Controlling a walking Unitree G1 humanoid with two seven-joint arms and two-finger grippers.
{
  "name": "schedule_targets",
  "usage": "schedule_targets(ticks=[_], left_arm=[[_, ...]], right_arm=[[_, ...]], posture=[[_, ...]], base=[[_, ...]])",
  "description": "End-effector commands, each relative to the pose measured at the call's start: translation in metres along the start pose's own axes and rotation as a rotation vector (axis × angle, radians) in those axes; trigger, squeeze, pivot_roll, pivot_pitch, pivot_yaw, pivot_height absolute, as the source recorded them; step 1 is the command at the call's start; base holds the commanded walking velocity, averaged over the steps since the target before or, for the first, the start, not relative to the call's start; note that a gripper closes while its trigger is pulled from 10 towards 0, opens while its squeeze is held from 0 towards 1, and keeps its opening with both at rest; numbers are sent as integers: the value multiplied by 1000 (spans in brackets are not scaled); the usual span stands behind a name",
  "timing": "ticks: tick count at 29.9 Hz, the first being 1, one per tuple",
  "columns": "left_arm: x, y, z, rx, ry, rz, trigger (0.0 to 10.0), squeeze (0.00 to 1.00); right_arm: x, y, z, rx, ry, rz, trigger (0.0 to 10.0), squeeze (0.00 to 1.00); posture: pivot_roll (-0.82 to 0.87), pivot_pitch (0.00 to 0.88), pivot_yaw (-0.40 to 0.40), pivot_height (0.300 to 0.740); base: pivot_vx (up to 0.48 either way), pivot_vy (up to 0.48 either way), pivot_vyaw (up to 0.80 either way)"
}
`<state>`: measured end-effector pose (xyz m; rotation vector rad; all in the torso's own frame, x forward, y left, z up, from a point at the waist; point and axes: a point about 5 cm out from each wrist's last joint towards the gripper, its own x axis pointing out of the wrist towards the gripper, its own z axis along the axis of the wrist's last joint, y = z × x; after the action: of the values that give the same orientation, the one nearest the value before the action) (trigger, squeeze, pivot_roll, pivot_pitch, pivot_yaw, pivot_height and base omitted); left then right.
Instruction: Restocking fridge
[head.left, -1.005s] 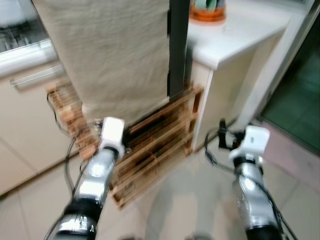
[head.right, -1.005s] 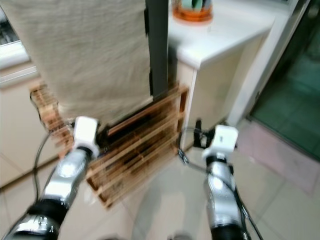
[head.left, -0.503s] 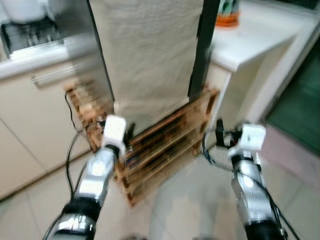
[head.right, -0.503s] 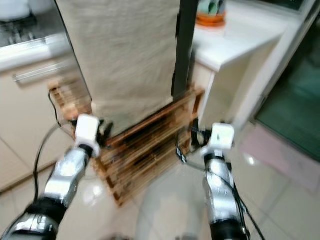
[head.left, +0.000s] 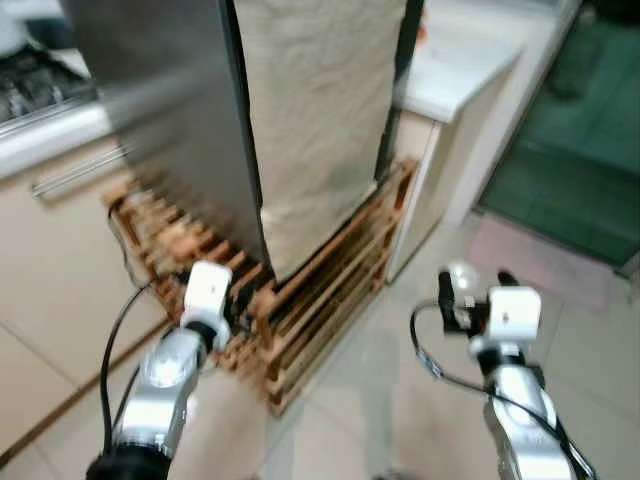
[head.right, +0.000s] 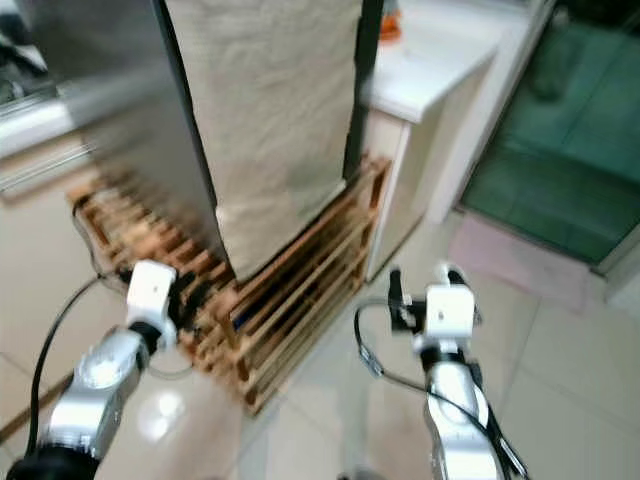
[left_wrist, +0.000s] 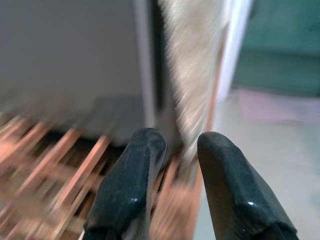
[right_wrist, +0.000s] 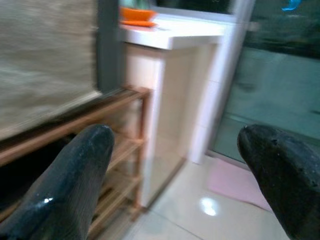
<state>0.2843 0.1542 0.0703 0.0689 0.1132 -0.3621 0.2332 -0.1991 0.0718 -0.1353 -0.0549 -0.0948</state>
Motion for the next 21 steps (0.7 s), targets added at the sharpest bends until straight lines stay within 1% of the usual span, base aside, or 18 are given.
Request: schedule_targets(ticks=[1,3,6,8,9,14,16,19,20,21], left_arm=[[2,2,17,22,-86,12,10000,988],[5,-1,22,26,-105,-7,10000,1000],[12,-8,34,57,-131,-28,10000,1000],[13,-9,40,50,-138,-28,10000,1000],[14,-9,42,42,-142,-25,10000,1000],[17,-12,49,63,-151,-45,10000,1000],[23,-17,53,66,-144,-72,10000,1000],[37,-26,60,74,-121,-118,10000,1000],[43,-27,66,59,-128,-124,10000,596],[47,-28,71,53,-140,-123,10000,0]], right_arm=[[9,0,12,9,-50,-16,10000,0],[14,0,14,20,-57,-27,10000,0],[23,2,20,24,-72,-33,10000,0],[26,2,20,33,-62,-47,10000,0],[28,2,20,42,-55,-56,10000,0],[31,3,16,38,-42,-52,10000,0],[31,3,15,36,-38,-50,10000,0],[31,4,15,33,-31,-44,10000,0],[32,5,15,31,-33,-41,10000,0],[32,5,16,28,-36,-37,10000,0]], posture=[[-49,0,7,736],[-52,0,9,736],[-54,0,10,736],[-54,0,12,736],[-54,0,12,736],[-49,0,13,736],[-40,0,7,736],[-46,0,2,736],[-50,0,2,736],[-52,0,3,736]], base=[[0,0,0],[0,0,0],[0,0,0],[0,0,0],[0,0,0],[0,0,0],[0,0,0],[0,0,0],[0,0,0],[0,0,0]])
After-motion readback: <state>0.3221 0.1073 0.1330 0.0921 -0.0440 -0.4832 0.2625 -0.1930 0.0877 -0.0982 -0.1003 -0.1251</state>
